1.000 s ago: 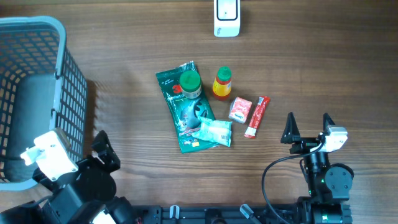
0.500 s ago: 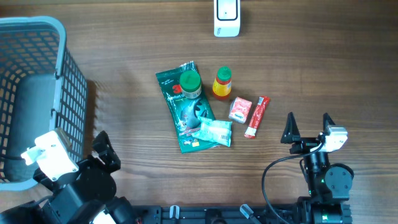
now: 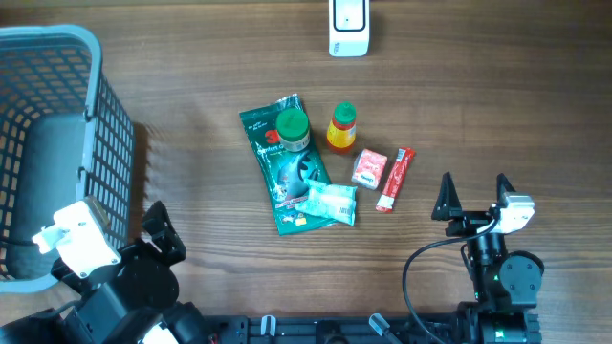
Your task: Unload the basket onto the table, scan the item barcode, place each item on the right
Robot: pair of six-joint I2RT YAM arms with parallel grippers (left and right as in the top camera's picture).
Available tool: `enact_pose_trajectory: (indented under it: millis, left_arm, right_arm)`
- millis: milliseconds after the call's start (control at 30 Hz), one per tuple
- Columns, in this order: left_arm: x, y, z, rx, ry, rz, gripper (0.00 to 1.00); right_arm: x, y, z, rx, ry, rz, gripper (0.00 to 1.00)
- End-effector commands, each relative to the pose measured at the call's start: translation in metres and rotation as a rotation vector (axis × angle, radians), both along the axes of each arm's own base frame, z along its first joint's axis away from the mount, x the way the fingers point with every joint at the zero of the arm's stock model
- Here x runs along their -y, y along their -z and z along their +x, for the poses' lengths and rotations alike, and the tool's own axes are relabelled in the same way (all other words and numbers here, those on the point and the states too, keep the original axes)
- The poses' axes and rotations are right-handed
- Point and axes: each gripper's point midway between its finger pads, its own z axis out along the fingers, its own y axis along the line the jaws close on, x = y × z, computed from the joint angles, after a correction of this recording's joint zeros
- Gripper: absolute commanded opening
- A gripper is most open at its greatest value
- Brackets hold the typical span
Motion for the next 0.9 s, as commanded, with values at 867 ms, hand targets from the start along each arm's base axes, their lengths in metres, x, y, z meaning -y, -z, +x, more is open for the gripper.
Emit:
enact_pose_trajectory:
  millis: [867]
  left_arm:
    - [0.000,0.002,0.001,-0.005,-0.015,-0.008,1.00]
  right_arm:
    - [-0.062,-0.017,-0.016,-0.173,-0.351,0.237,0.99]
